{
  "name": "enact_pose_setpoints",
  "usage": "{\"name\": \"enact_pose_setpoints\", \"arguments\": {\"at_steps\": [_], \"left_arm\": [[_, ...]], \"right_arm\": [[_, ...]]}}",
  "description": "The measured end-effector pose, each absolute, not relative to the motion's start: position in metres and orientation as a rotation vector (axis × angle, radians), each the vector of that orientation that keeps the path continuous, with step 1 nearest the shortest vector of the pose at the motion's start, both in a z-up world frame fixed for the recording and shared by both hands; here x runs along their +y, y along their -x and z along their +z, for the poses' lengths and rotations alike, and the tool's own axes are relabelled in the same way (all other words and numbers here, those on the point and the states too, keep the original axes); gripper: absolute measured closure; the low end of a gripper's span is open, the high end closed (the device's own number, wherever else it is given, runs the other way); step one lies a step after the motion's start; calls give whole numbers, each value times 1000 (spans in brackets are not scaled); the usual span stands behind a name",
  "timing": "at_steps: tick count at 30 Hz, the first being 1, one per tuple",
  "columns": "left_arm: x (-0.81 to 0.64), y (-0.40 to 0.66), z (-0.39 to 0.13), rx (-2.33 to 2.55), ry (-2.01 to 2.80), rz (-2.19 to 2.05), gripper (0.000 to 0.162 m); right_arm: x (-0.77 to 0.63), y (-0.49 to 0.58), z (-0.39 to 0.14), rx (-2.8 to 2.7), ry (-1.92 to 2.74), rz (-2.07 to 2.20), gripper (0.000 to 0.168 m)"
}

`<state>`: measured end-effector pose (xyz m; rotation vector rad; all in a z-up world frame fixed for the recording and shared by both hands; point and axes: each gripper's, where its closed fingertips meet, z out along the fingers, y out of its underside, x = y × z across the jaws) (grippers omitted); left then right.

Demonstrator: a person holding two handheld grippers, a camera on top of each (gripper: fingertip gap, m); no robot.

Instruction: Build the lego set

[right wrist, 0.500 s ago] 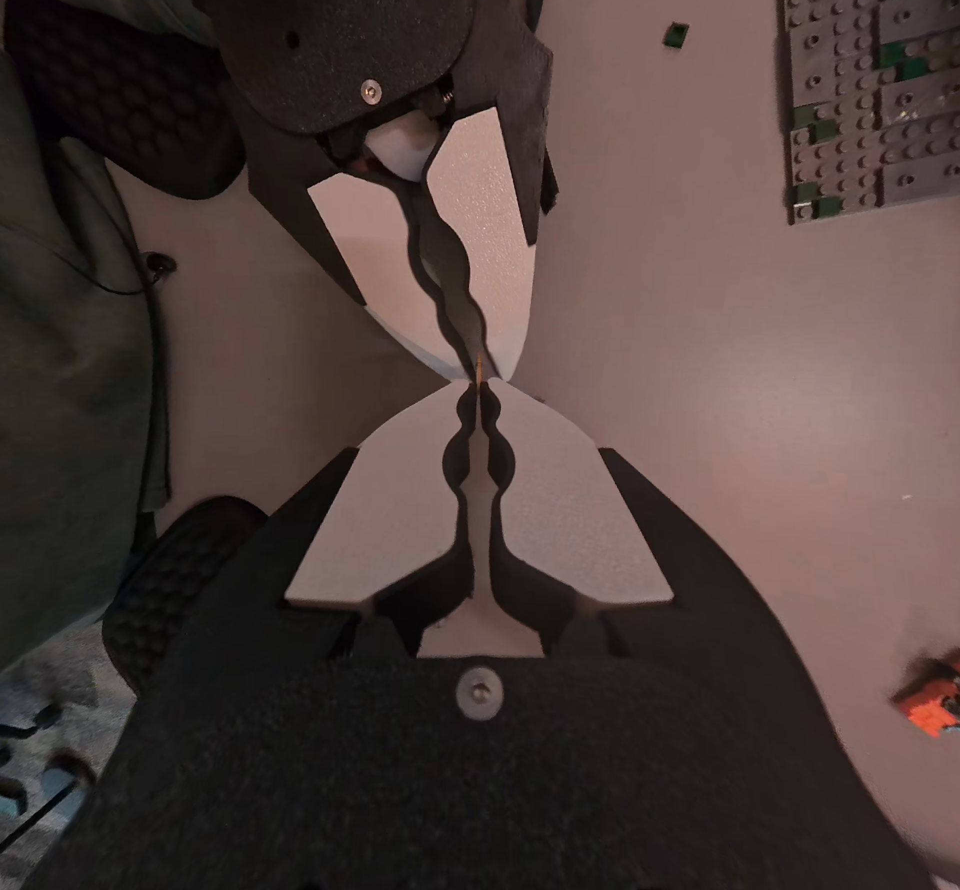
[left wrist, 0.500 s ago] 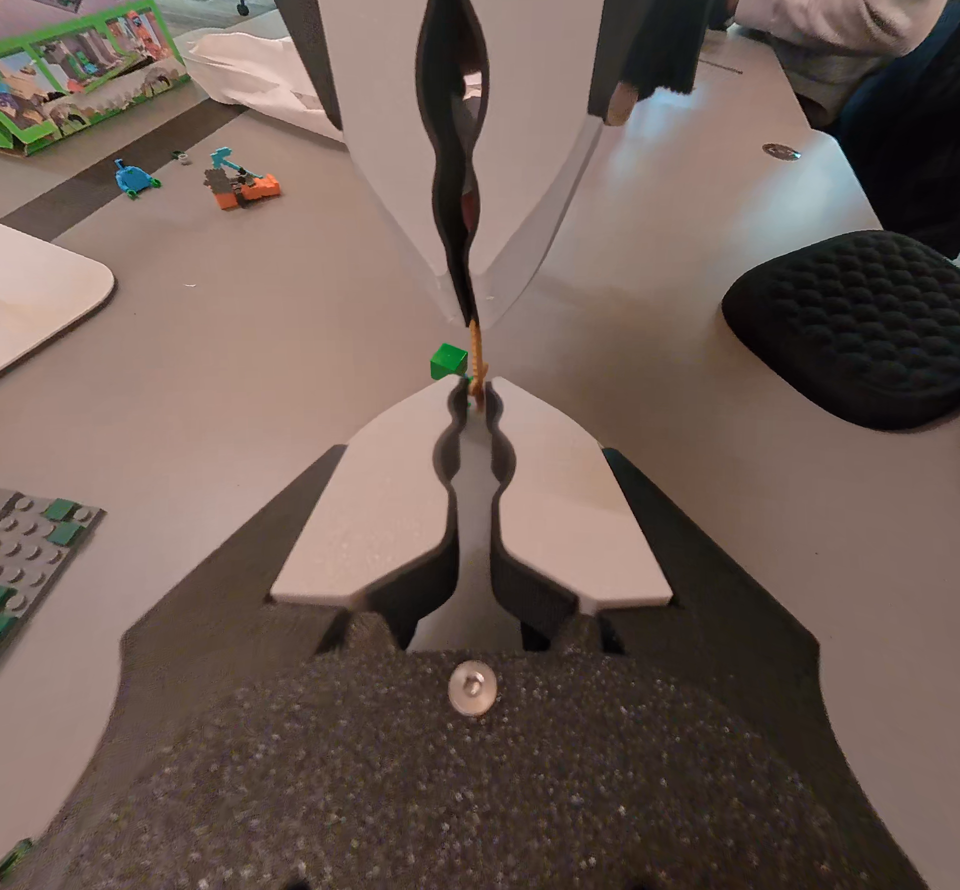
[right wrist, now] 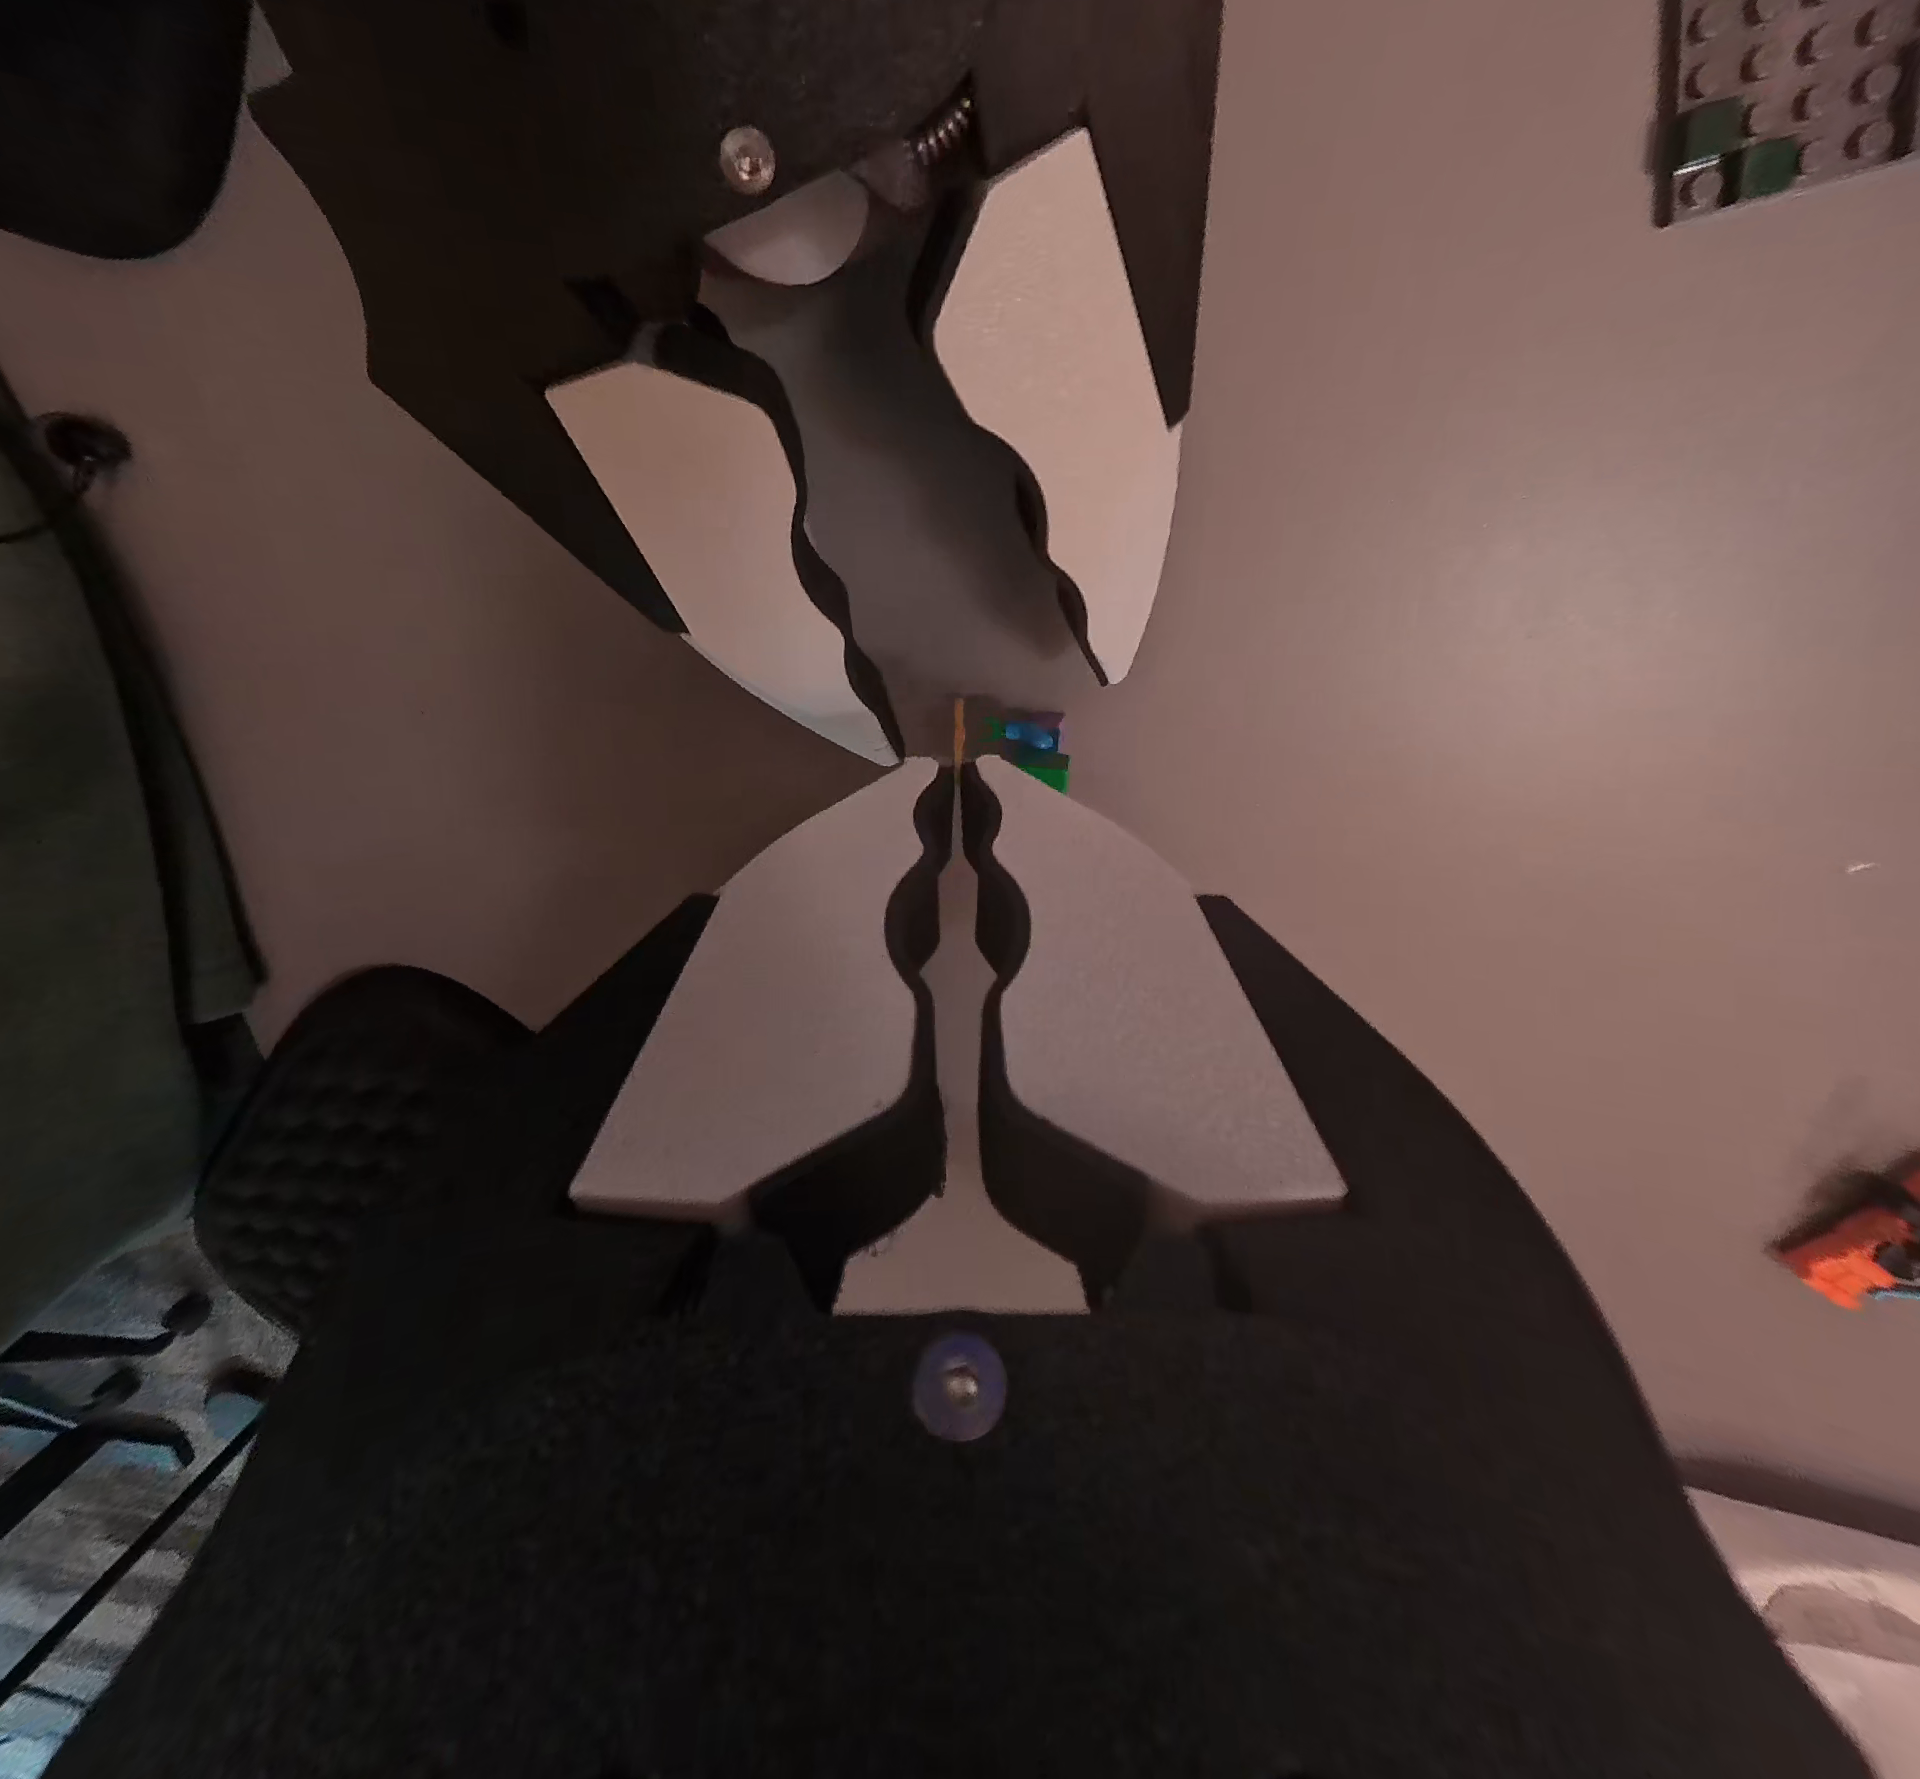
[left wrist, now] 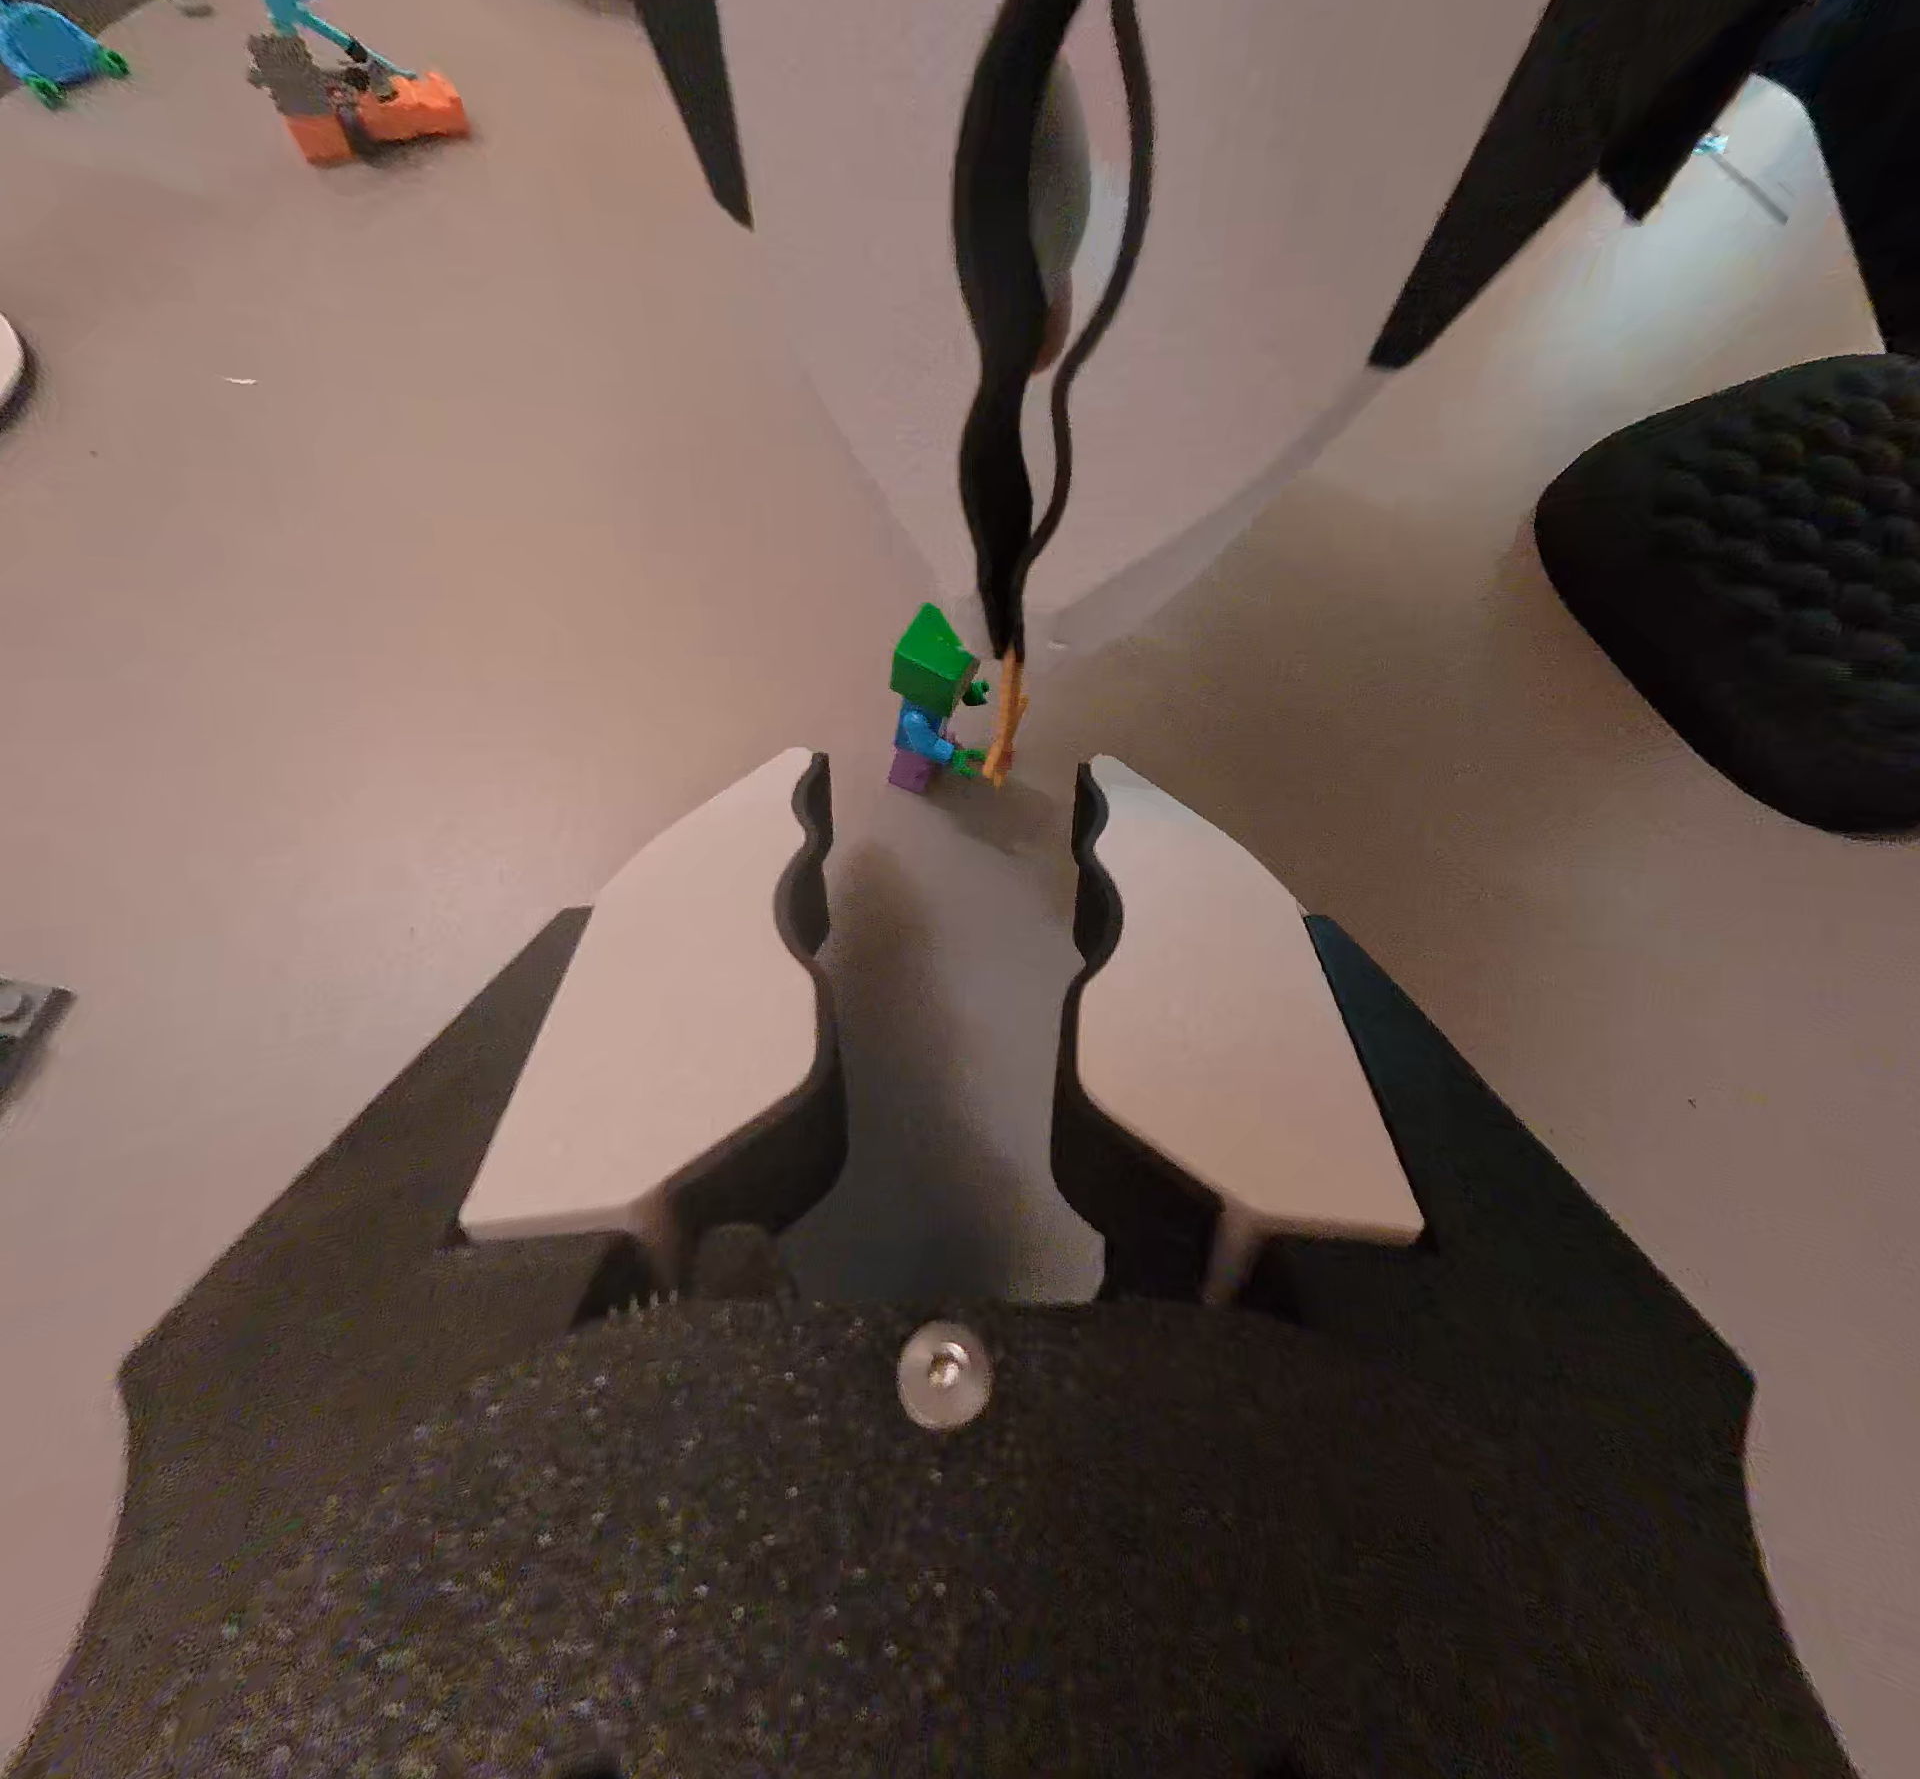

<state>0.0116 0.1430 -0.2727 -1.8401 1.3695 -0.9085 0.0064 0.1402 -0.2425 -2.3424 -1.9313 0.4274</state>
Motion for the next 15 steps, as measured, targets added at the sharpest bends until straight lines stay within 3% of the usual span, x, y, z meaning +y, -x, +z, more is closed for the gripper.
{"name": "enact_pose_setpoints", "arguments": {"at_steps": [15], "left_arm": [[146, -16, -285, 1489, 1845, -812, 125]], "right_arm": [[142, -8, -252, -1959, 2308, 305, 167]]}}
